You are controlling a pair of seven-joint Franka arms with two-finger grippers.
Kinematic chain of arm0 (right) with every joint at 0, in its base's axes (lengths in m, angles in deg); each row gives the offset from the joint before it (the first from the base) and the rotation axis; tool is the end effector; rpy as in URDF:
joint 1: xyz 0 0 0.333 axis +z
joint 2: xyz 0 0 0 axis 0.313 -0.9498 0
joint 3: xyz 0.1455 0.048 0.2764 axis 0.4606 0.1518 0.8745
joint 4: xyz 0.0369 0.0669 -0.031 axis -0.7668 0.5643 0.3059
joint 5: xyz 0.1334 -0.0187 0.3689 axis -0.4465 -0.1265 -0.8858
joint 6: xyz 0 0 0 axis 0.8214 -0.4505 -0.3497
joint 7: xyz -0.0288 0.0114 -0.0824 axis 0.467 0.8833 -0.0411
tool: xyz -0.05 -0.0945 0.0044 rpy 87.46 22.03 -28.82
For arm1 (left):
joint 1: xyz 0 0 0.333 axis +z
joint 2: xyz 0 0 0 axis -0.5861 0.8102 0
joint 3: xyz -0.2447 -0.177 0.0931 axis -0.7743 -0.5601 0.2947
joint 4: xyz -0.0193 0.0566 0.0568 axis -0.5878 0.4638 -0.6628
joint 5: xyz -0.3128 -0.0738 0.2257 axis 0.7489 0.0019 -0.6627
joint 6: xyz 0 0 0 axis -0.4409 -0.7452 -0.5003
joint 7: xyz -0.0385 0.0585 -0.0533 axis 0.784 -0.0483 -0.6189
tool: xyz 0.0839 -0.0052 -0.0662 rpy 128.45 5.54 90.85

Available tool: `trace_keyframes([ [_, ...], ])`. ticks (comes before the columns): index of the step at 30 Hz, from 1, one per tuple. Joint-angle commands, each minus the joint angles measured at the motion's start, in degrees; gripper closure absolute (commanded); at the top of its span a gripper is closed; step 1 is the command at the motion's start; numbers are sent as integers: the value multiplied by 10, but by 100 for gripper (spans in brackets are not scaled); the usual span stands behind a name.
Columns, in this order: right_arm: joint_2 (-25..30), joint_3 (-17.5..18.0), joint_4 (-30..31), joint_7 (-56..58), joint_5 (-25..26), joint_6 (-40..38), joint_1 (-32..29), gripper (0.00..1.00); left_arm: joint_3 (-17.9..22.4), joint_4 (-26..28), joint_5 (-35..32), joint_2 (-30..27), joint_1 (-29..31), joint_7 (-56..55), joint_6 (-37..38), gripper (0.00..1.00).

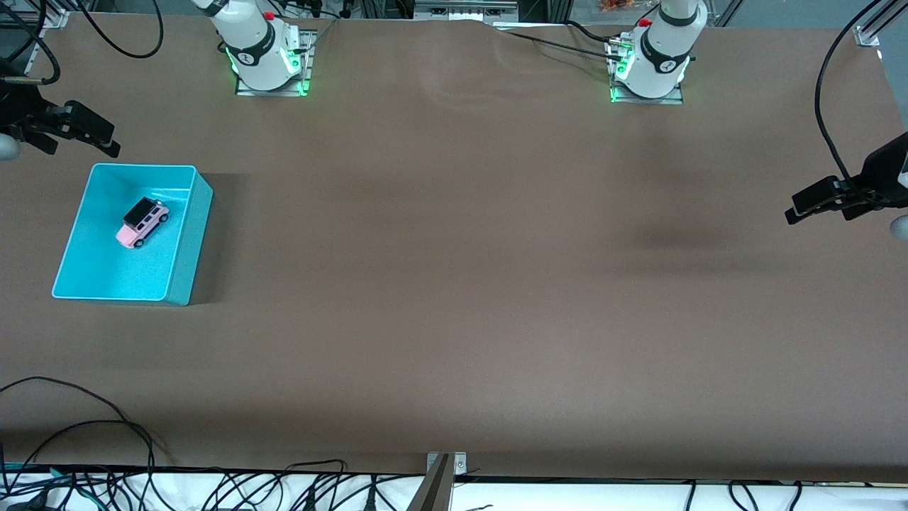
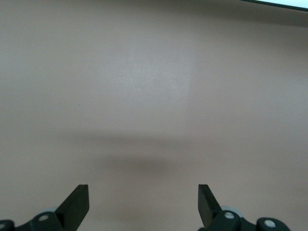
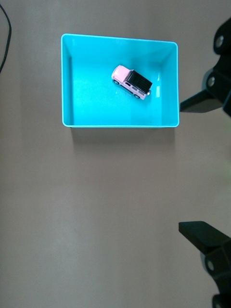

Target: Wind and store pink jeep toy

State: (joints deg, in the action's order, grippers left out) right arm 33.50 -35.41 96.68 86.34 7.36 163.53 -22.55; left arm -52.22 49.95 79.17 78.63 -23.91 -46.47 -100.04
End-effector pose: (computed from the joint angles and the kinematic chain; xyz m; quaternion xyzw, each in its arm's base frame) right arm 0.5293 -0.0037 0.6266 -0.9997 0.0238 0.0035 0.0001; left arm 0.5916 0.0363 0.5844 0.9974 0.0620 0.0087 0.0364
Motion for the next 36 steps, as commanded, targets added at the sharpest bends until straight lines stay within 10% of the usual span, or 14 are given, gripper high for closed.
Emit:
trace_keyframes([
  [1, -5, -1, -13, 4, -7, -3, -4, 0, -3, 12, 1, -11, 3, 2, -3, 0],
  [36, -5, -6, -12, 8, -24, -10, -4, 0, -3, 13, 1, -11, 3, 2, -3, 0],
])
